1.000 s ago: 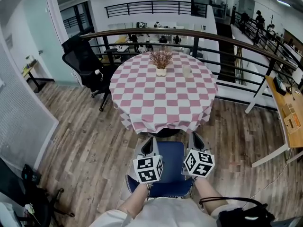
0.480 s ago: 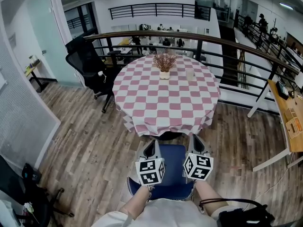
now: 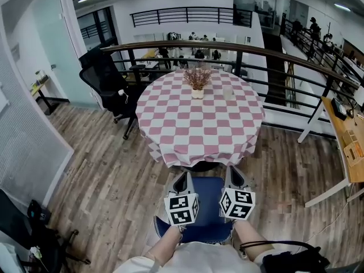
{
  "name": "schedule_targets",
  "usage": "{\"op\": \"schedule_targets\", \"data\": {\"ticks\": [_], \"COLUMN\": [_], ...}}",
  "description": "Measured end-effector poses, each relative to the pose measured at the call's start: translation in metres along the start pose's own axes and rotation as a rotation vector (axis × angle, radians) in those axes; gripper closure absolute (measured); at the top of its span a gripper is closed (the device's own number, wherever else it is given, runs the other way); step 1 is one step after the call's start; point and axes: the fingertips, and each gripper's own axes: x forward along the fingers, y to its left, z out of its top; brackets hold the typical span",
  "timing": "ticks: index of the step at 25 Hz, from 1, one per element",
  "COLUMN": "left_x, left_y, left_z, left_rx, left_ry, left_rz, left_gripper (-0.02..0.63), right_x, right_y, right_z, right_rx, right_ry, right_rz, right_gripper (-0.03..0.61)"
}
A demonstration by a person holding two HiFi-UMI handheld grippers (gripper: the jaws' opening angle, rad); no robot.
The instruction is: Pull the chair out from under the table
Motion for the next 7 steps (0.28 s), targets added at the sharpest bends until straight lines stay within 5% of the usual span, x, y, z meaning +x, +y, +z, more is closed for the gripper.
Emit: {"op": "schedule_targets", "data": {"ticks": [7], "left_x": [-0.0044], "left_y": [0.0002], "left_z": [-0.0012], "left_rx": [-0.008], "left_ry": [0.003], "left_rz": [-0.002], "left_gripper": [0.609], "right_x": [-0.0046], "right_y": [0.0036], "right_z": [0.0001], "right_rx": [-0.011], "right_ry": [0.008], "right_rz": [-0.007], "right_gripper": [0.561]}}
